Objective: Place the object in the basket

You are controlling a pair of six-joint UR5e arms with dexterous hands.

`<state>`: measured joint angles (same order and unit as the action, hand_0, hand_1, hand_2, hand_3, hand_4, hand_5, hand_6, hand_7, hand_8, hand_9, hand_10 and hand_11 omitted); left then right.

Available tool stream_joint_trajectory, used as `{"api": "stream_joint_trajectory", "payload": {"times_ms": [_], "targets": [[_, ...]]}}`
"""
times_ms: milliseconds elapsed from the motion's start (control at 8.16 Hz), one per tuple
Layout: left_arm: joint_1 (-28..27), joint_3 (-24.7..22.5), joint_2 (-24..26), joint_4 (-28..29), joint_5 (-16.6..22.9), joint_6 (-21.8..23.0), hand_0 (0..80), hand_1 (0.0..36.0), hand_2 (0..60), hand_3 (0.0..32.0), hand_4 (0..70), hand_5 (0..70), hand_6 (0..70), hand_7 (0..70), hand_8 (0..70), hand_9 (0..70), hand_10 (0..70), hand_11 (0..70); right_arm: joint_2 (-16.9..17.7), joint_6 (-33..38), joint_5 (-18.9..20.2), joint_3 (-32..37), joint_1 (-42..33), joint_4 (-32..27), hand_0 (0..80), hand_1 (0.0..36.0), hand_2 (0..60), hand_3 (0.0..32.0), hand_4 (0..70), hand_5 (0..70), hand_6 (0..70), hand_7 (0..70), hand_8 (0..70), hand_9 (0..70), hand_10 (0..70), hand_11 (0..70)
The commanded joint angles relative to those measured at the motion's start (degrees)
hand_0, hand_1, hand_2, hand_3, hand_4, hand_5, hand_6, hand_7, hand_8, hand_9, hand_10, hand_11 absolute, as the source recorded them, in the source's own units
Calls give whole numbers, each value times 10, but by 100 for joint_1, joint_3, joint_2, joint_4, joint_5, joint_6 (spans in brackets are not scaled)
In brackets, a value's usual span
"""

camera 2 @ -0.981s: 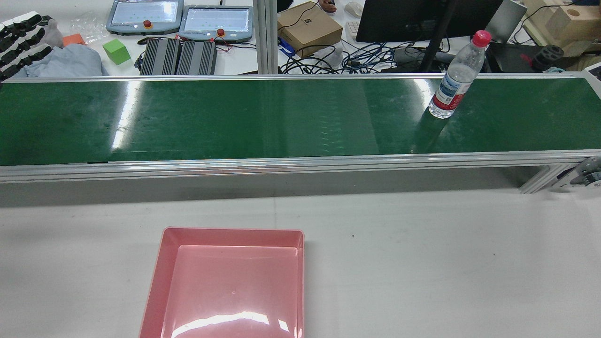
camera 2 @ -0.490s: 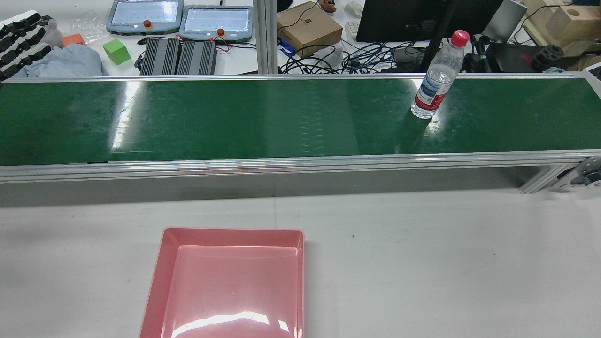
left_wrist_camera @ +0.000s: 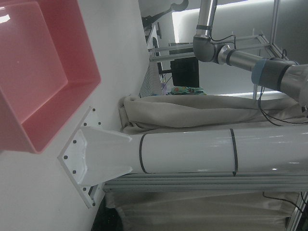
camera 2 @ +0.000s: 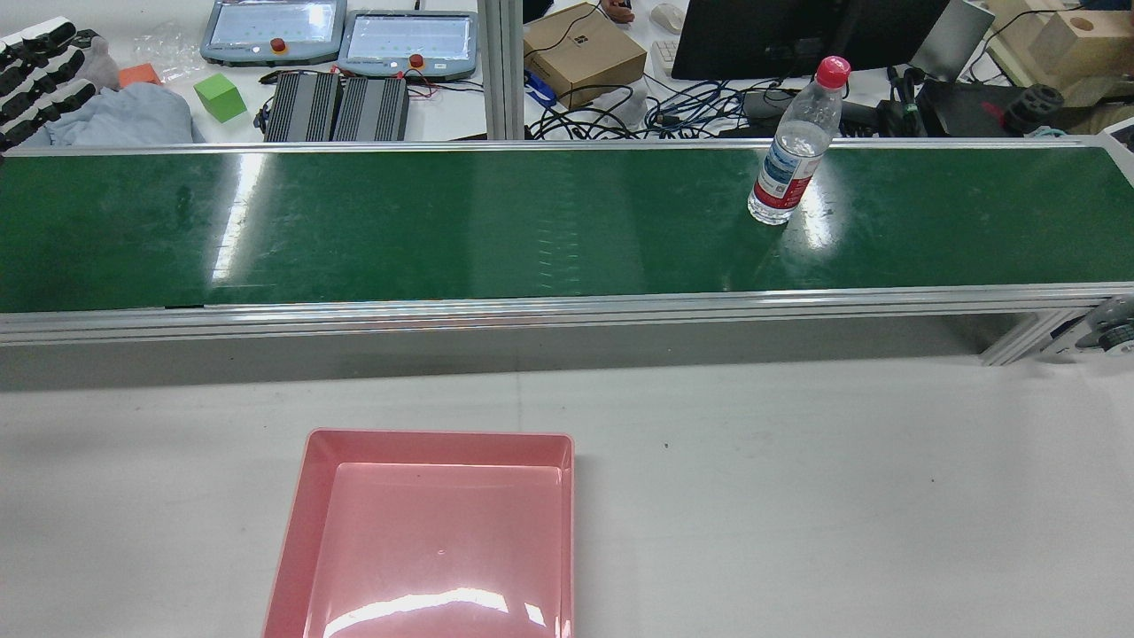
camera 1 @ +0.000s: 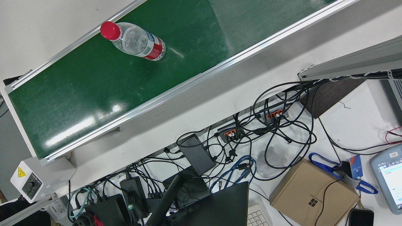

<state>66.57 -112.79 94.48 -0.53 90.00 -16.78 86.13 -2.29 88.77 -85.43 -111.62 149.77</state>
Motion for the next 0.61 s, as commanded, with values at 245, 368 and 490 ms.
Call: {"api": "stream_joint_trajectory", "payload": {"times_ms": [245,368,490], "targets": [[-3,-15,0,0,0,0,418,0,0,0,96,75,0,0,20,16,41,61,0,0,0,0,0,0,0,0,0,0,0,0,0,0,0,0,0,0],[-3,-6,0,0,0,0,417,0,0,0,98,72,0,0,19,15,40,60,0,0,0,0,0,0,0,0,0,0,0,0,0,0,0,0,0,0],[-3,-6,0,0,0,0,417,0,0,0,98,70,0,0,20,17,41,61,0,0,0,0,0,0,0,0,0,0,0,0,0,0,0,0,0,0]]}}
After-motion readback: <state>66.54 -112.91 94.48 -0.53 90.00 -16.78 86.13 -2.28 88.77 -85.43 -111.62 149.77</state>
